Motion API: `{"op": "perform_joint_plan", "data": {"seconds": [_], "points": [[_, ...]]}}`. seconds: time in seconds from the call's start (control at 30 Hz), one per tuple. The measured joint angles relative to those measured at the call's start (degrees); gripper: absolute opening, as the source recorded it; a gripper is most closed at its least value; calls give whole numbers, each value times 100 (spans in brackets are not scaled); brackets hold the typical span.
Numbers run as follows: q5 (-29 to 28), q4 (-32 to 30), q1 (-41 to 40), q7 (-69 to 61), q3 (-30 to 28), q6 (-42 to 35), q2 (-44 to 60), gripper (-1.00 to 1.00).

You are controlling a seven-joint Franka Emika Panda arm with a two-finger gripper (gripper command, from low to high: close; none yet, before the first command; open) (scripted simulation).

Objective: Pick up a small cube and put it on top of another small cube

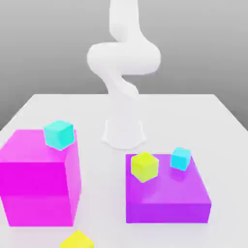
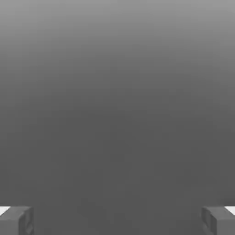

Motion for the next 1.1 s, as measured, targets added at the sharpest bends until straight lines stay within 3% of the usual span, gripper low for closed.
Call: {"op": "perform_joint_plan", "data": {"seconds": [0.57,0.93,1.1], "points": [[740,28,665,-3791,-1240,1009,3562,0],[1003,39,202,-6070,-1142,1673,5818,0],[1235,200,-98,-6516,-835,2350,6845,0]]}}
